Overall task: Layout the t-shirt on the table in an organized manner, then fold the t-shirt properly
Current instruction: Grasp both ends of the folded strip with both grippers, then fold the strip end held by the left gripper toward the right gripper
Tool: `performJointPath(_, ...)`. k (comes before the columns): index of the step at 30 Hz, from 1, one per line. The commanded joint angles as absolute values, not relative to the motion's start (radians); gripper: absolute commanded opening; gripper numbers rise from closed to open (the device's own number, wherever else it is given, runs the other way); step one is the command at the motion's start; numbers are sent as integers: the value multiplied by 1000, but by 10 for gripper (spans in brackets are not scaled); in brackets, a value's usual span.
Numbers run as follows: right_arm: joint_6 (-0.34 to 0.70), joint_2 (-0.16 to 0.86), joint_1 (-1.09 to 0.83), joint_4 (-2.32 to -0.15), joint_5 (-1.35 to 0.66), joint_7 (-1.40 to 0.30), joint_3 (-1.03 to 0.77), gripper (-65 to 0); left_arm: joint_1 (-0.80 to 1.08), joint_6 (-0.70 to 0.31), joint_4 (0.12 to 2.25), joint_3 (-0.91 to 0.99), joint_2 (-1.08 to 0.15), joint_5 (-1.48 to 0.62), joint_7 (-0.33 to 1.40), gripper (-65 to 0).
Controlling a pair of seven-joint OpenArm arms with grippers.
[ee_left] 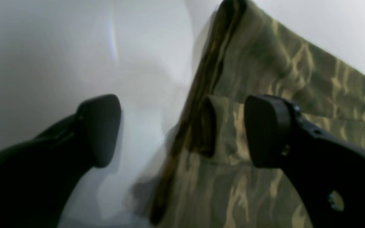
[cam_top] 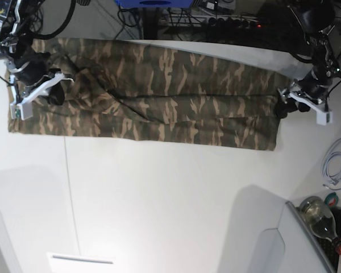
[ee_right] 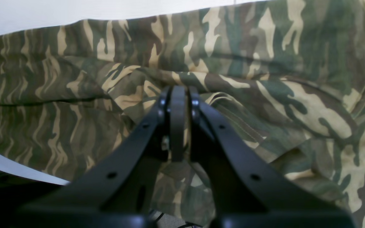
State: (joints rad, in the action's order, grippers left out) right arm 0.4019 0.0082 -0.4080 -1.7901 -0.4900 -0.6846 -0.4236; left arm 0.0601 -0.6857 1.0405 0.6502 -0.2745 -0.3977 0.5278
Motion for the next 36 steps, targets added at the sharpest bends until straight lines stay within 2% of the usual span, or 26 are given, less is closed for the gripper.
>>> performJointPath(1, 410, 15, -404, -1810, -506, -668, -426, -626, 42, -698, 1029, 619, -305, -417, 507, -64)
performJointPath(7, 410, 15, -406, -1811, -506, -670, -429, -627, 15, -664, 895, 516, -312, -417, 410, -71)
performJointPath(9, 410, 15, -412, -1813, -506, -670, -430, -627, 15, -657, 878, 513, -312, -417, 406, -132)
performJointPath(11, 410, 15, -414, -1817, -506, -668, -432, -627, 15, -656, 872, 513, -312, -417, 406, -285)
performJointPath(14, 410, 15, -414, -1817, -506, -668, -432, -627, 15, -654, 872, 513, -312, -417, 406, -599)
performJointPath(15, 410, 15, -414, -1817, -506, -668, -432, -627, 13, -654, 872, 518, -312, -417, 406, -650)
performJointPath(18, 410, 15, -412, -1816, -506, -670, -432, -627, 5, -651, 872, 532, -315, -418, 400, -650)
performJointPath(21, 410, 15, -412, -1814, -506, -671, -430, -627, 12, -651, 908, 633, -338, -418, 400, -650)
performJointPath(25, 410, 15, -414, -1810, -506, -673, -430, -627, 88, -642, 1090, 734, -341, -417, 406, -650)
performJointPath(29, 410, 16, -424, -1811, -506, -673, -429, -627, 219, -542, 1343, 657, -331, -417, 407, -650)
performJointPath(32, 410, 16, -426, -1811, -506, -673, -430, -627, 305, -452, 1526, 596, -278, -417, 407, -650)
performJointPath(36, 410, 16, -426, -1816, -506, -676, -427, -627, 358, -383, 1679, 458, -234, -417, 409, -650)
